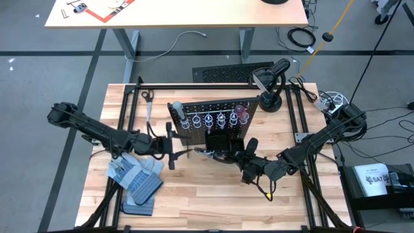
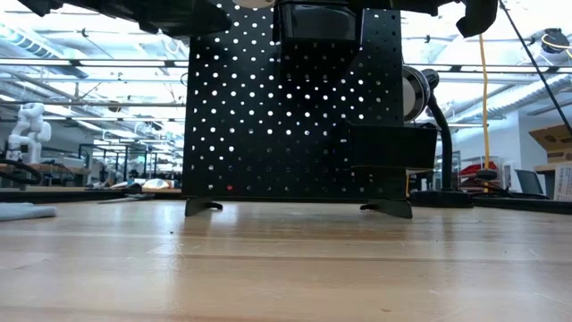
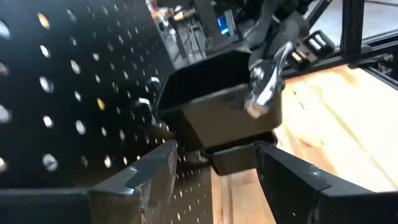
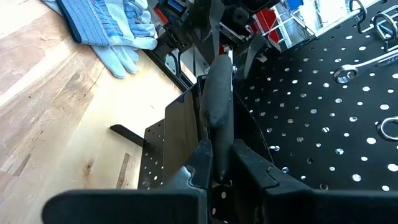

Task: Hang tools onto peg board
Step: Remove the black pliers from the black container on the pegboard

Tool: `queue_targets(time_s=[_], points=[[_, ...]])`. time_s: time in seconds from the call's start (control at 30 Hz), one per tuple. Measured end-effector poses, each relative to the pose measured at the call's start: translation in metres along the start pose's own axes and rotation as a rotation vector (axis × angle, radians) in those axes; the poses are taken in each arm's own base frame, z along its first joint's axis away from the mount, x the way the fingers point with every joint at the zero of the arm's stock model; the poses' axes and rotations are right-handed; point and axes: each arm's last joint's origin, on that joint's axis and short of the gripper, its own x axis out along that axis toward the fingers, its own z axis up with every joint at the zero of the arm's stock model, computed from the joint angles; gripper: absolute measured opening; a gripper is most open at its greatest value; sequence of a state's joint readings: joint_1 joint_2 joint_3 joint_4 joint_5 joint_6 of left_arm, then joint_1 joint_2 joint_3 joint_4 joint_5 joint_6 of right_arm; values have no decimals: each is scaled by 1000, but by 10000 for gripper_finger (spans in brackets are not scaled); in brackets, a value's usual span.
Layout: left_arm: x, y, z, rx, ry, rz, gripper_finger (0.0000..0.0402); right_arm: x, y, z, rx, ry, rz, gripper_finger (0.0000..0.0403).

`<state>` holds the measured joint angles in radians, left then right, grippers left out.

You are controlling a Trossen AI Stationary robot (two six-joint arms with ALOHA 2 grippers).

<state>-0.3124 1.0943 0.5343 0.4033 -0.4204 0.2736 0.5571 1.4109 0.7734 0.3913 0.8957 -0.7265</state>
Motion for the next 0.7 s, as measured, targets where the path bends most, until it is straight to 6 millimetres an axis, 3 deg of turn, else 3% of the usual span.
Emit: queue_targets(time_s=[0.7], points=[[15,-8,4,59,-131,-9,224,0,0,0,0,0,0,27]])
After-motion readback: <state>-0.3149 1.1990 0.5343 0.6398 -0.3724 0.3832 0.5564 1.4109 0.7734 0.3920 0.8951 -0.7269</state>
